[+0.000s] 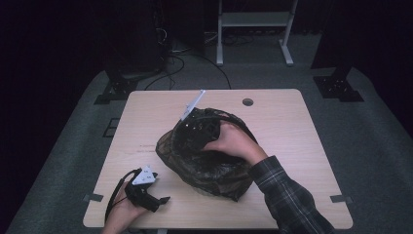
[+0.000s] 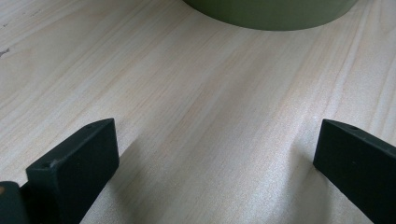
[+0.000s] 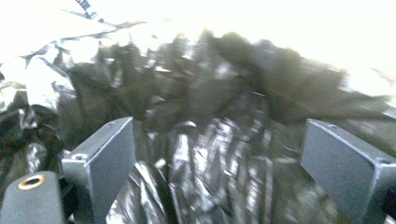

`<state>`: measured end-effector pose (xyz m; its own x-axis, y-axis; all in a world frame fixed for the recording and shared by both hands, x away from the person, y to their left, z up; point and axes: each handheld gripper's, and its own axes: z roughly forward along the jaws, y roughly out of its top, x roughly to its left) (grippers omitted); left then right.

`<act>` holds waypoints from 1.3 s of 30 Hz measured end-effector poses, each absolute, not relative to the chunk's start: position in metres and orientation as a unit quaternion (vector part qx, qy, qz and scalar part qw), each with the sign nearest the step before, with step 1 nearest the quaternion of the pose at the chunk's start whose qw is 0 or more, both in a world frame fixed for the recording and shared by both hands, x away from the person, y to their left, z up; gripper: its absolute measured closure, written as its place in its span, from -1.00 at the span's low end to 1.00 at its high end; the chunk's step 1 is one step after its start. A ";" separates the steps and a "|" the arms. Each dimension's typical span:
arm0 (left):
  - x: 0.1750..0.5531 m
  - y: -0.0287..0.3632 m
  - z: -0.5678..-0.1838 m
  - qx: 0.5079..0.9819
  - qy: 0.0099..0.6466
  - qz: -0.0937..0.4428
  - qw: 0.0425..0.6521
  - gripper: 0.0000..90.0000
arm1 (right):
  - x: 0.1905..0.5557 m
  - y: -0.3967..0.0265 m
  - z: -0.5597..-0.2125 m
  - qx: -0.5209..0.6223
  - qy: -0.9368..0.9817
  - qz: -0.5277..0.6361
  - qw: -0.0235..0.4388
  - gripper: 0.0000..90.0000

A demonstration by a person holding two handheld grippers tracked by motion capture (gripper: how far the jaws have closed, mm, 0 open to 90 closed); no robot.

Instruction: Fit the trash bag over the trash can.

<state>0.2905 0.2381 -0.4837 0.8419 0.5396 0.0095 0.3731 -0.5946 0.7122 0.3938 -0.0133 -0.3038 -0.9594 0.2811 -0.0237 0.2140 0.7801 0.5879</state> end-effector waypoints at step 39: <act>0.292 0.240 -0.484 0.889 0.247 0.108 0.371 -1.00 | 0.349 -0.153 -0.257 0.203 0.880 0.418 0.103 -0.78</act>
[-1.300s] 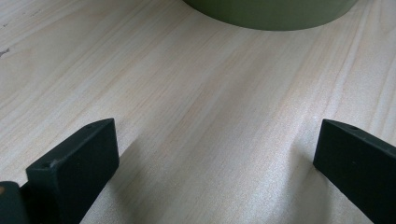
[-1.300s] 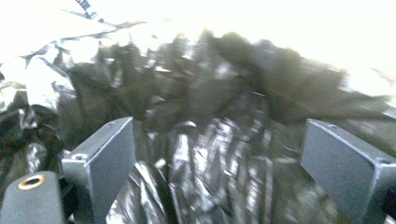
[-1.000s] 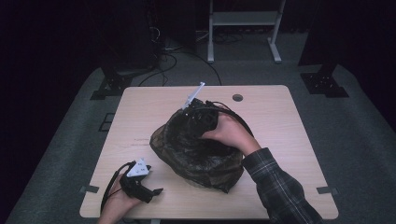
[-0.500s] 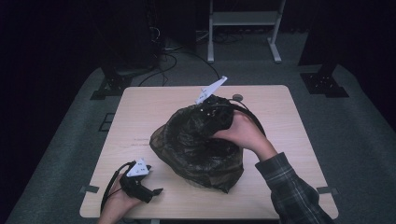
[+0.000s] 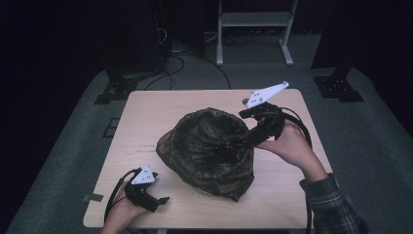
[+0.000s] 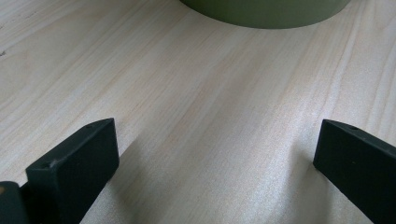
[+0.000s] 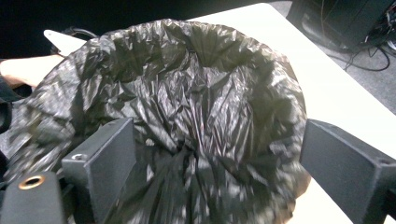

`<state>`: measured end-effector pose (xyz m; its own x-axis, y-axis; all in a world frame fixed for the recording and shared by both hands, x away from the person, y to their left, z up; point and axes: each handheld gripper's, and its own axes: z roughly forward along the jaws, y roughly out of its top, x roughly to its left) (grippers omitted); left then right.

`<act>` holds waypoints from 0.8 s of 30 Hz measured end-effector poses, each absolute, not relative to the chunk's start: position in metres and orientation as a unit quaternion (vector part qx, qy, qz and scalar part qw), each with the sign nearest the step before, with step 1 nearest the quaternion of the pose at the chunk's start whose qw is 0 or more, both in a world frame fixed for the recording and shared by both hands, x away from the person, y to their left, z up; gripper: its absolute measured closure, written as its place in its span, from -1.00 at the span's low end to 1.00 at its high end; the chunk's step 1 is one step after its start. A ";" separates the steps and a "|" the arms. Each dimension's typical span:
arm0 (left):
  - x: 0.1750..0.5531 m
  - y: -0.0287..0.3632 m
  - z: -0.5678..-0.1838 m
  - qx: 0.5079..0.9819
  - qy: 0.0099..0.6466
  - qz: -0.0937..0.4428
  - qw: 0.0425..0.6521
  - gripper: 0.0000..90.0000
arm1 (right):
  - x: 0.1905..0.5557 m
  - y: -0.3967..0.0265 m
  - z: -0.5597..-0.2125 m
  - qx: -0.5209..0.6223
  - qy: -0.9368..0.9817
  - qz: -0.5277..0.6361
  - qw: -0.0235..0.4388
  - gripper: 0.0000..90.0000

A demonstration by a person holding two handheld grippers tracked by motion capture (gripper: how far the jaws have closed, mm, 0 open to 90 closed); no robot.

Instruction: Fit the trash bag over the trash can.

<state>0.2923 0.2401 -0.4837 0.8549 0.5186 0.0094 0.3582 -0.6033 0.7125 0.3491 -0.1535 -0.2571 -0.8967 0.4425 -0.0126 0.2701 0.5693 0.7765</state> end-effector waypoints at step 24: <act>0.292 0.240 -0.484 0.889 0.246 0.109 0.370 -1.00 | 0.304 -0.211 -0.317 0.235 0.865 0.427 0.117 -0.78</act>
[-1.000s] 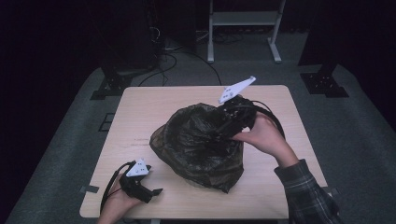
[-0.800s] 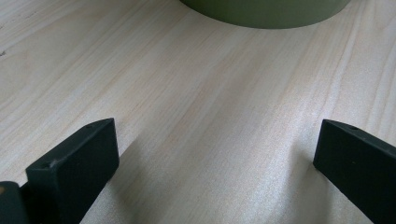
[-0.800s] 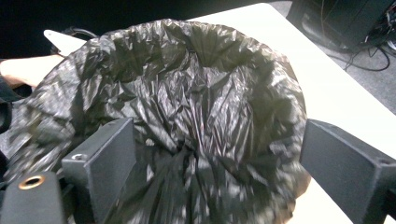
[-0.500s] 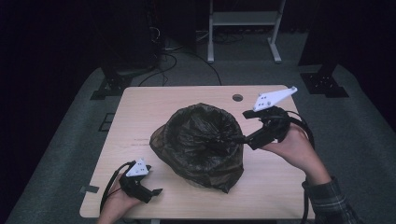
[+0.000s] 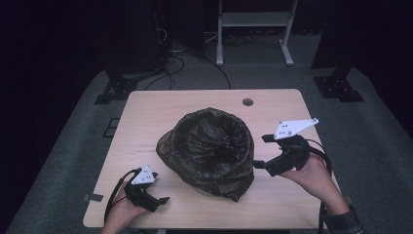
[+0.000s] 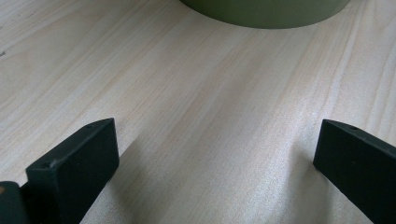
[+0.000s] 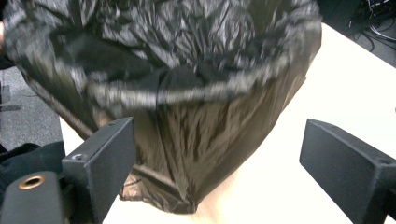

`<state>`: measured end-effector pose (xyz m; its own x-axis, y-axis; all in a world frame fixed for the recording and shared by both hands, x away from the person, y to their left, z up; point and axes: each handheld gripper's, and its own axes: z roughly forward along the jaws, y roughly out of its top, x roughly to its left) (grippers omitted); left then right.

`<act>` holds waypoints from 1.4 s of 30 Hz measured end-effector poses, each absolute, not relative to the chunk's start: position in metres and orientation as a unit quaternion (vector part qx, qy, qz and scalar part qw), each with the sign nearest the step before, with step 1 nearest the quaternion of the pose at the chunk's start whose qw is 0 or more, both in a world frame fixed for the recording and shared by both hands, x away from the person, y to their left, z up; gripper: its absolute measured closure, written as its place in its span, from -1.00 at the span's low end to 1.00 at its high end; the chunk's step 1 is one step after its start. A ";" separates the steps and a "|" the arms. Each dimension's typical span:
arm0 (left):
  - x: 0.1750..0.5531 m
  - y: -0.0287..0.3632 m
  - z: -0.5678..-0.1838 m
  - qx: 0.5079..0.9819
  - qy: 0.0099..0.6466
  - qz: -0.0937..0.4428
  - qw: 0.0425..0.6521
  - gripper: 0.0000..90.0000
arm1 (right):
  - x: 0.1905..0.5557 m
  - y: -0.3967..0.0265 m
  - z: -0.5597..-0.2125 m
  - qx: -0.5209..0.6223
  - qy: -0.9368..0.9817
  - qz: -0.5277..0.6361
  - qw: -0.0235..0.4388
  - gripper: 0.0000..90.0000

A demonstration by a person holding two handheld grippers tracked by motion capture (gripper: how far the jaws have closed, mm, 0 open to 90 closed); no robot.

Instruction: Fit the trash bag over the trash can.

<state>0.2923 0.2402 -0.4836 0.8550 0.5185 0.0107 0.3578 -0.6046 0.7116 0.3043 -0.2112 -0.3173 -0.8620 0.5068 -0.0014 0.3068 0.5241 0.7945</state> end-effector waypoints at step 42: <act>0.292 0.240 -0.484 0.889 0.246 0.109 0.370 -1.00 | 0.285 -0.226 -0.479 0.306 0.872 0.366 0.114 -0.78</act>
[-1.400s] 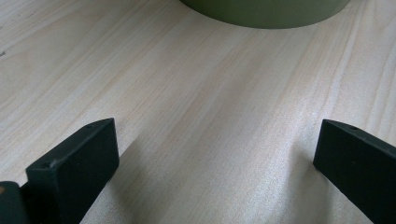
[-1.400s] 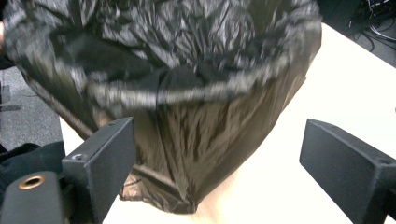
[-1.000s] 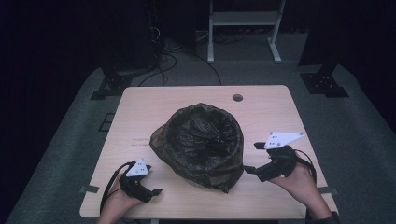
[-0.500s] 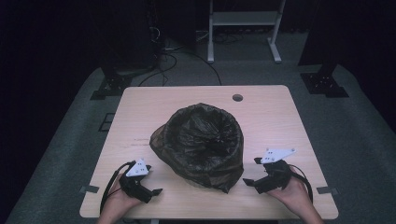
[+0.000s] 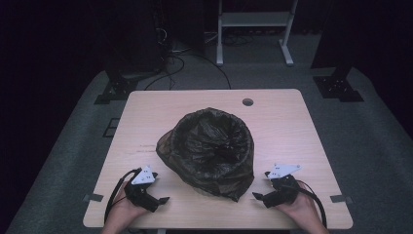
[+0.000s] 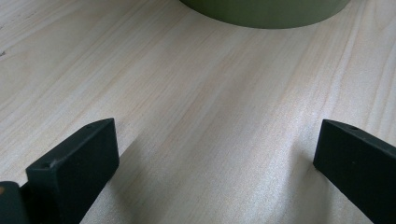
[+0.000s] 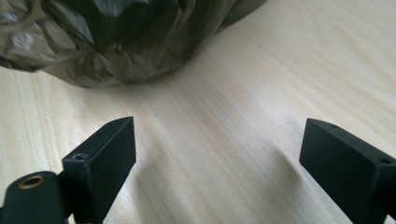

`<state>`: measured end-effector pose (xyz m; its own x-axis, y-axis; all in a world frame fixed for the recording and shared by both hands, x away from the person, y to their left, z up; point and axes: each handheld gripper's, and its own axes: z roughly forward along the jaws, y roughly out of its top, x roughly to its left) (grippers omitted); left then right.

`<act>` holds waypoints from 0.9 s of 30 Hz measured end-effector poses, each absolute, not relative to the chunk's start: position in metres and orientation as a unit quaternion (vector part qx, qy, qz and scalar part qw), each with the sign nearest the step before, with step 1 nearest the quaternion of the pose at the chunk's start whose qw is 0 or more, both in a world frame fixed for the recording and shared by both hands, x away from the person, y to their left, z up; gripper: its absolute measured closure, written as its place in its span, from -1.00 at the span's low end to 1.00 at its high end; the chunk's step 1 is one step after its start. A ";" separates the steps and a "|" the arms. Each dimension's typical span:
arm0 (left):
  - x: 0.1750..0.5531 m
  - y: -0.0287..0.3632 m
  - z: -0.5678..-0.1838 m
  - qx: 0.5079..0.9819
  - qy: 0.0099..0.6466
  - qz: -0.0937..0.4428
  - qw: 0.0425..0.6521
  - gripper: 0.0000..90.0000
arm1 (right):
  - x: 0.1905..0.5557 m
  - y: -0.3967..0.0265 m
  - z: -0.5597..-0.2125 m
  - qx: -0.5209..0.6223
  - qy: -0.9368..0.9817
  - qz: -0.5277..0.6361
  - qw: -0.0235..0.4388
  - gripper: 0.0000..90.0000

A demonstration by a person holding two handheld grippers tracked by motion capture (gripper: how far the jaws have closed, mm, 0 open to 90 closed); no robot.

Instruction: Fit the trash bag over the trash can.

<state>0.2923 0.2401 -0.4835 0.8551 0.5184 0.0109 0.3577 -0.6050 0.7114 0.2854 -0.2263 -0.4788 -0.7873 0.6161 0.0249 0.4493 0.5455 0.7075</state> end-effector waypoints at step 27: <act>0.292 0.240 -0.484 0.889 0.246 0.109 0.370 -1.00 | 0.284 -0.217 -0.487 0.296 0.869 0.376 0.123 -0.78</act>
<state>0.2923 0.2401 -0.4836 0.8552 0.5182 0.0108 0.3574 -0.6048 0.7116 0.2840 -0.2174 -0.4866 -0.7940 0.6079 0.0083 0.4222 0.5414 0.7271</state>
